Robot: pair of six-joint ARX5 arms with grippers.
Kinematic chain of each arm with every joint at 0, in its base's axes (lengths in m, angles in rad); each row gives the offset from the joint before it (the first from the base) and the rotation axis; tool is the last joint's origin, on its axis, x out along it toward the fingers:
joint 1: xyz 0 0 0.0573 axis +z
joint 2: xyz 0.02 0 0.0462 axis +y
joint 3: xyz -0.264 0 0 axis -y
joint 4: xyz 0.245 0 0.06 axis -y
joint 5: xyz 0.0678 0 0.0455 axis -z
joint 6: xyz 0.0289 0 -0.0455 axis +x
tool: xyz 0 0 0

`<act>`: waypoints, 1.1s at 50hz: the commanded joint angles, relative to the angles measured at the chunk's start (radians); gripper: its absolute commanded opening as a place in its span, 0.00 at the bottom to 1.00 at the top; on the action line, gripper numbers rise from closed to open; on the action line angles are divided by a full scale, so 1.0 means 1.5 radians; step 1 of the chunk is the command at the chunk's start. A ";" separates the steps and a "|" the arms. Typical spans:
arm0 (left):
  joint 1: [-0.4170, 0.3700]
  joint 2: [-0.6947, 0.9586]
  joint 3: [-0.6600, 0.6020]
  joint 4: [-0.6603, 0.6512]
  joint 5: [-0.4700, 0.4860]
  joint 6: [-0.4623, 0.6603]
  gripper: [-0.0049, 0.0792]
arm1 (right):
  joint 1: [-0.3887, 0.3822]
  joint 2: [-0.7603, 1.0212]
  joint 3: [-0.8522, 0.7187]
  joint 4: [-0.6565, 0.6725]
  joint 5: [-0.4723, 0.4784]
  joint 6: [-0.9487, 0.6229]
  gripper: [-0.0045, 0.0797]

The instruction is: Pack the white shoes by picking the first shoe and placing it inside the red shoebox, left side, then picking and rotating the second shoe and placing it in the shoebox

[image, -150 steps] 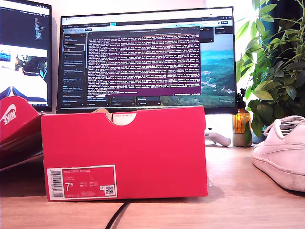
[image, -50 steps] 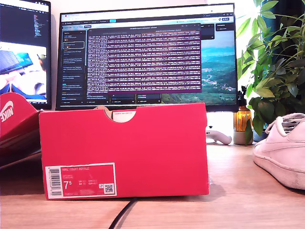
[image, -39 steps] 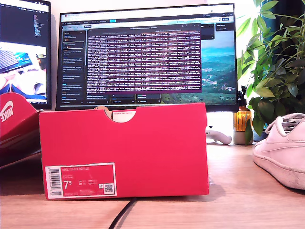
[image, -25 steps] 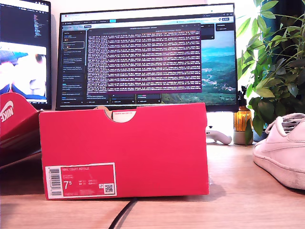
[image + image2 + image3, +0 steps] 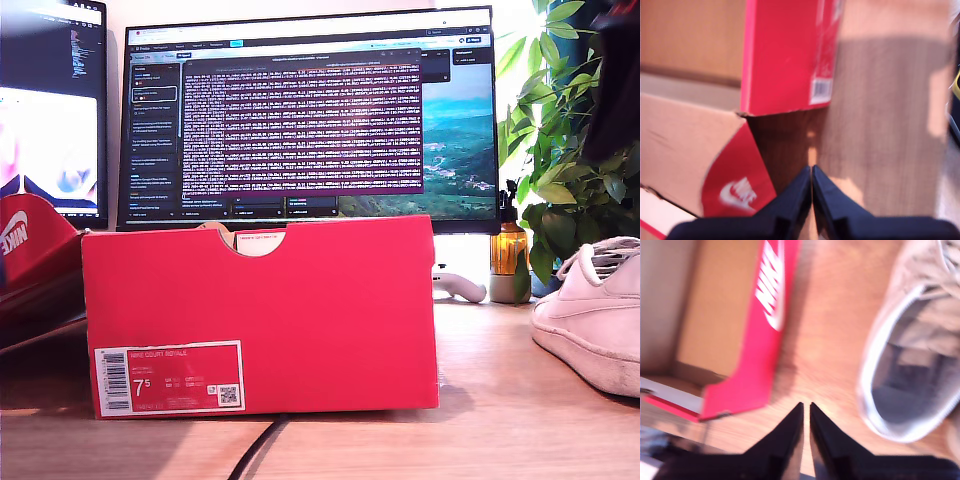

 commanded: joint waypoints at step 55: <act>-0.001 0.105 0.005 0.102 -0.001 0.001 0.04 | 0.021 0.317 0.021 0.015 0.126 -0.065 0.39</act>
